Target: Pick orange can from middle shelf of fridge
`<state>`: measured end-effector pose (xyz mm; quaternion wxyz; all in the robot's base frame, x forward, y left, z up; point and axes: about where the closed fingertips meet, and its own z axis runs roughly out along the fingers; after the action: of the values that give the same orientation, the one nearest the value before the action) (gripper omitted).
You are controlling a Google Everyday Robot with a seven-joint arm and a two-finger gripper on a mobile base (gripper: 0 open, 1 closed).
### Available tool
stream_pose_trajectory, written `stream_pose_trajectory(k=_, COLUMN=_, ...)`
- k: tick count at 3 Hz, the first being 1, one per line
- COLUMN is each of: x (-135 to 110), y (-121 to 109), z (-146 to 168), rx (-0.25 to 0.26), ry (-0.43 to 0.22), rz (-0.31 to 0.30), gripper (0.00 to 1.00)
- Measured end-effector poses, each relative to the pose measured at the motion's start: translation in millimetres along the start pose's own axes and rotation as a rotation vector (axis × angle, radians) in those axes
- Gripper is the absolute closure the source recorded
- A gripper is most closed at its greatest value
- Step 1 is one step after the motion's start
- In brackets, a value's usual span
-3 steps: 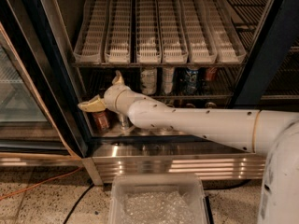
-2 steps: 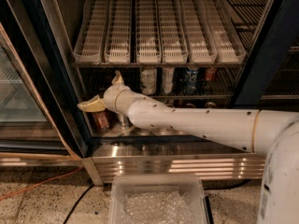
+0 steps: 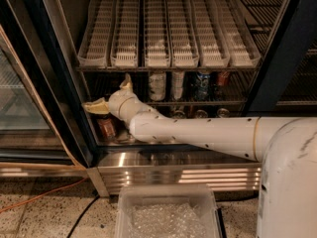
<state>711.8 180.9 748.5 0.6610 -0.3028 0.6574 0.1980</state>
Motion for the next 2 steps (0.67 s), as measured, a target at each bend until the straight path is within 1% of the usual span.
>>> stream_pose_trajectory(k=1, x=-8.7, y=-11.2, z=10.1, rx=0.060, ry=-0.058, rz=0.005, gripper=0.00)
stream_pose_trajectory(k=2, x=-15.9, y=-19.6, z=18.5, rx=0.092, ry=-0.093, rz=0.004, gripper=0.00)
